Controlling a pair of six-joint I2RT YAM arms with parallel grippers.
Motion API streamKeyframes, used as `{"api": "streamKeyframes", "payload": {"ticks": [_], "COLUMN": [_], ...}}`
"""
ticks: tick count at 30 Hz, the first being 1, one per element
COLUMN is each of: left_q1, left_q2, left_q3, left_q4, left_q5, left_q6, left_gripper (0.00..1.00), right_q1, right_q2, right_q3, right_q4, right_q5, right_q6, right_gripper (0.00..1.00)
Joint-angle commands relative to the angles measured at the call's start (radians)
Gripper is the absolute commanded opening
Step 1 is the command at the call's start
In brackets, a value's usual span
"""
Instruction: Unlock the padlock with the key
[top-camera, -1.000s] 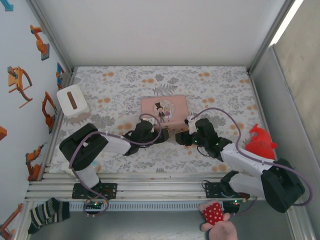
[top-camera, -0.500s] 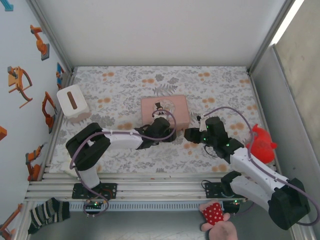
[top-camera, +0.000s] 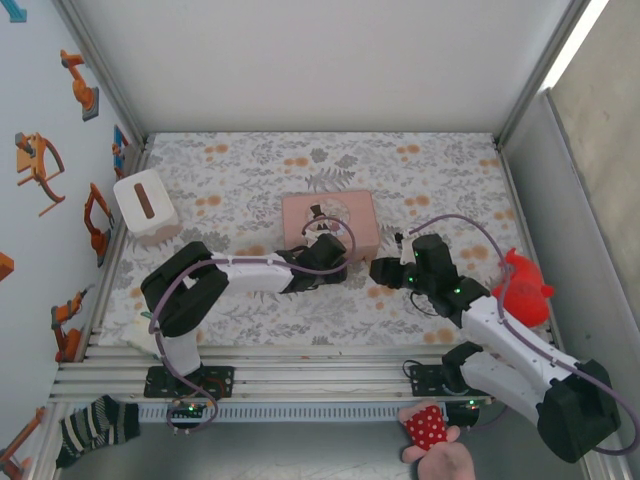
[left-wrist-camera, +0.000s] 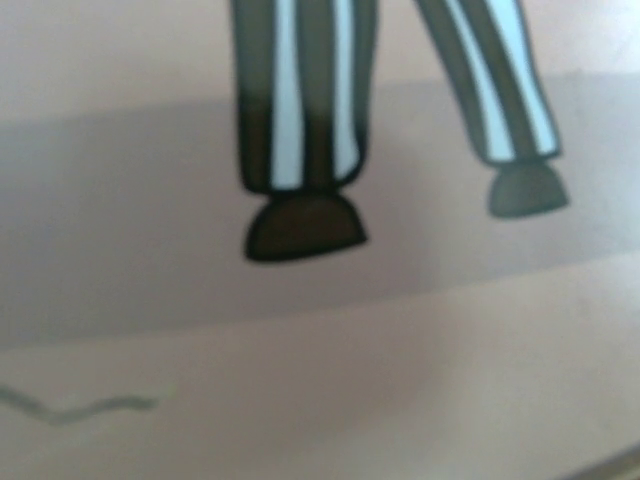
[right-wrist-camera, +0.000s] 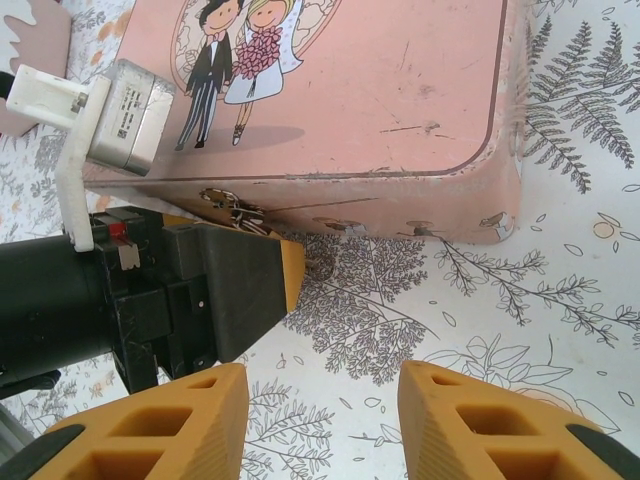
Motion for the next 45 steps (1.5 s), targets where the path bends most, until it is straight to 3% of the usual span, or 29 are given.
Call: {"api": "streamKeyframes", "payload": {"ticks": [1, 7, 14, 19, 22, 32, 45], "left_q1": [-0.005, -0.012, -0.024, -0.036, -0.035, -0.036, -0.045], "left_q2": [0.012, 0.017, 0.012, -0.012, -0.002, -0.003, 0.033], "left_q3": [0.016, 0.025, 0.018, 0.031, 0.058, 0.012, 0.045], "left_q4": [0.016, 0.032, 0.071, 0.021, -0.059, 0.075, 0.041], "left_q5": [-0.031, -0.061, -0.077, -0.152, -0.179, -0.154, -0.182], "left_q6": [-0.037, -0.047, -0.039, -0.036, -0.058, -0.111, -0.163], "left_gripper": [0.59, 0.48, 0.49, 0.54, 0.50, 0.48, 0.39], "right_q1": [-0.007, -0.008, -0.008, -0.009, -0.009, -0.010, -0.015], "right_q2": [-0.010, -0.009, -0.003, 0.005, 0.002, 0.011, 0.011], "right_q3": [0.019, 0.011, 0.001, -0.003, -0.003, -0.006, -0.002], "right_q4": [-0.009, 0.010, 0.024, 0.040, 0.042, 0.050, 0.049], "right_q5": [-0.012, -0.023, -0.031, -0.038, -0.037, -0.048, -0.057], "right_q6": [0.010, 0.016, 0.022, 0.029, 0.029, 0.042, 0.040], "right_gripper": [0.42, 0.42, 0.41, 0.41, 0.41, 0.41, 0.41]}}
